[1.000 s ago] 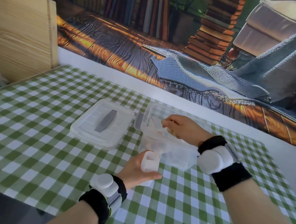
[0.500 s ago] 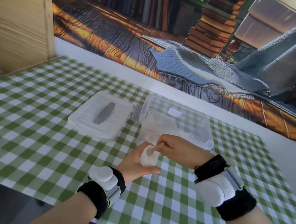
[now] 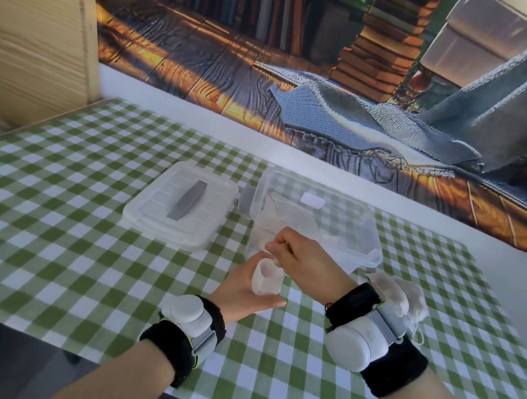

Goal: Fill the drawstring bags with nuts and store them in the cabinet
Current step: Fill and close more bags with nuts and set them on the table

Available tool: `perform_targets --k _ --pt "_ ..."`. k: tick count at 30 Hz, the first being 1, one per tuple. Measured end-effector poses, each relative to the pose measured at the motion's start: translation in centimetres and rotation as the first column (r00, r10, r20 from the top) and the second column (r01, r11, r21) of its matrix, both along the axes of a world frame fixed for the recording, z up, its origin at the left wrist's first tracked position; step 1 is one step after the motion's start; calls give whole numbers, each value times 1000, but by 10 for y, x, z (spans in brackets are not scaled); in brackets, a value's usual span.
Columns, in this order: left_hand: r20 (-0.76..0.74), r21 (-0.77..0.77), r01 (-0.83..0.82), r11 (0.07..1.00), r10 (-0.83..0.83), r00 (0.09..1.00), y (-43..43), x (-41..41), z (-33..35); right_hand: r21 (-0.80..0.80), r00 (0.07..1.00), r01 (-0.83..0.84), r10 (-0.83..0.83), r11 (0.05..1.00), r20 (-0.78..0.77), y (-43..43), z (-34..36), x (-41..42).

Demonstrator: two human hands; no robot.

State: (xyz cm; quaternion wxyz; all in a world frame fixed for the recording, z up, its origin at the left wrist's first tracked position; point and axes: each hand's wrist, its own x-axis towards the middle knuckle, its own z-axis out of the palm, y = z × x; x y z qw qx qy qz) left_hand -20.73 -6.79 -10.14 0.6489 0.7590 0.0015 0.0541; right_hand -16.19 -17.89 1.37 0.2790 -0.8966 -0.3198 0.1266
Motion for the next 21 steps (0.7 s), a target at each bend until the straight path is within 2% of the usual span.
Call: perform_targets --k 5,12,21 --pt "4 1 -2 1000 2 1000 0 0 -1 -24 999 -3 4 1000 43 1 -3 1" --pt "17 -35 -6 999 6 1000 0 0 -2 119 999 -47 45 992 16 -10 -6 2" --pt "14 -39 -9 999 9 1000 0 2 -5 148 994 -112 113 983 -2 -16 -7 2"
